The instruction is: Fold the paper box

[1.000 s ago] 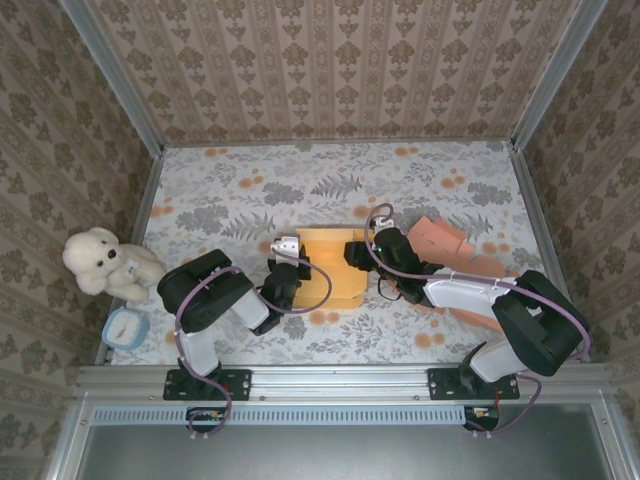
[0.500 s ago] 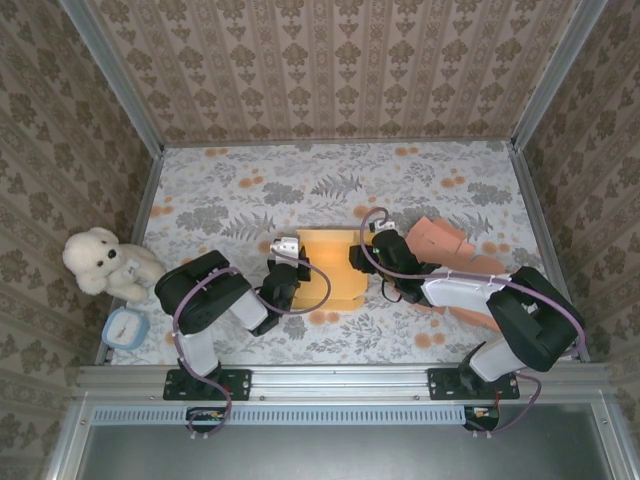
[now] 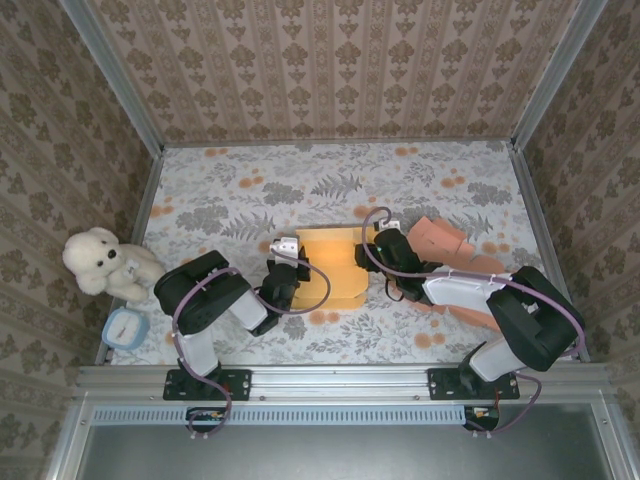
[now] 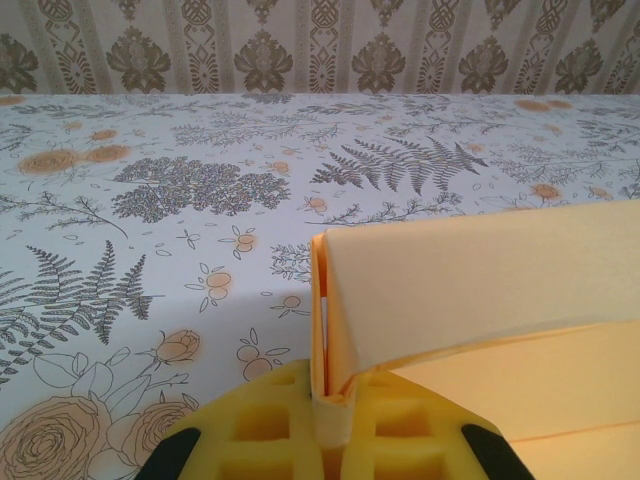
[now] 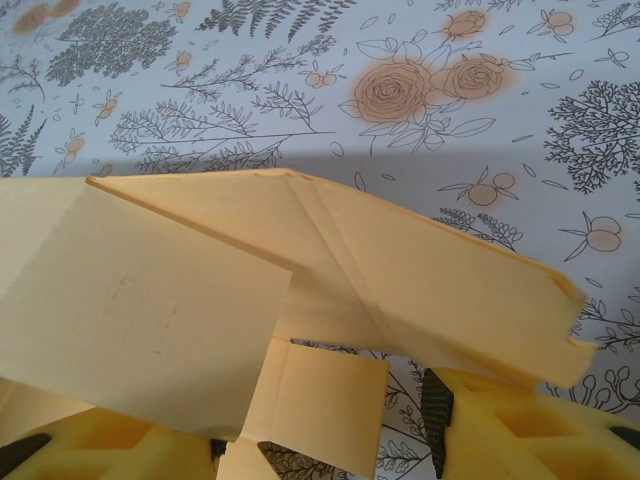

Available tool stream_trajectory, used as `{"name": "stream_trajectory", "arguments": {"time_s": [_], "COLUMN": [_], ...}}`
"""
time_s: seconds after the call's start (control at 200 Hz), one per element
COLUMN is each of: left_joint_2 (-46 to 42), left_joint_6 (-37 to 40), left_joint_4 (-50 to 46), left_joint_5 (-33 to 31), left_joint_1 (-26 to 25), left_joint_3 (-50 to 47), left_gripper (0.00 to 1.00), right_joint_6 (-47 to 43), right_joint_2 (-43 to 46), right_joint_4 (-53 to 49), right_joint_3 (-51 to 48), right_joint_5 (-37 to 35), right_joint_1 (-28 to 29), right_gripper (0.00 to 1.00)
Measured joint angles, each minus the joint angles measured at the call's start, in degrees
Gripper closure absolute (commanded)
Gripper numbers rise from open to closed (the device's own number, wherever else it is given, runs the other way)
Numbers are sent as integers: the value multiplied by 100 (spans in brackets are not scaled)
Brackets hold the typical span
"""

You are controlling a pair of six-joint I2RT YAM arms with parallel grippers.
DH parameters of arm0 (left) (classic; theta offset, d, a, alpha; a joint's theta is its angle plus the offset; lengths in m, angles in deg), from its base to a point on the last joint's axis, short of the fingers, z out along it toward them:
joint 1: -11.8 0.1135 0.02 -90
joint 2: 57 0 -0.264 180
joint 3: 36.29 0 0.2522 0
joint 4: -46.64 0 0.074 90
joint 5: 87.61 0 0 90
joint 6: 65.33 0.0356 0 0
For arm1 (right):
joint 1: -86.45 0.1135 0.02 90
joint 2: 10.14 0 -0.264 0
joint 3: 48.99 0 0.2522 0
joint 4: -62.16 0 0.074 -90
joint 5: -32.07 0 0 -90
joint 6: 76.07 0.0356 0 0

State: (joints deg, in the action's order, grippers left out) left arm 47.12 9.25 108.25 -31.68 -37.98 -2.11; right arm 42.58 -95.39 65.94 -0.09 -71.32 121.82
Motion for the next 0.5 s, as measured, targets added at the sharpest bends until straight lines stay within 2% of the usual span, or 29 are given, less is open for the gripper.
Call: {"name": "stream_trajectory", "arguments": {"time_s": [0.5], "left_joint_2": [-39], "left_joint_6": [0], "left_joint_4": [-33], "left_joint_5": [-7], "left_joint_1": [4], "left_joint_3": [-22], "left_gripper": [100], "right_joint_6": [181], "right_joint_2": [-608], "right_joint_4": [140], "right_joint_3": [74], "right_joint_5": [181], "right_joint_1": [-118], "right_gripper": [43]}}
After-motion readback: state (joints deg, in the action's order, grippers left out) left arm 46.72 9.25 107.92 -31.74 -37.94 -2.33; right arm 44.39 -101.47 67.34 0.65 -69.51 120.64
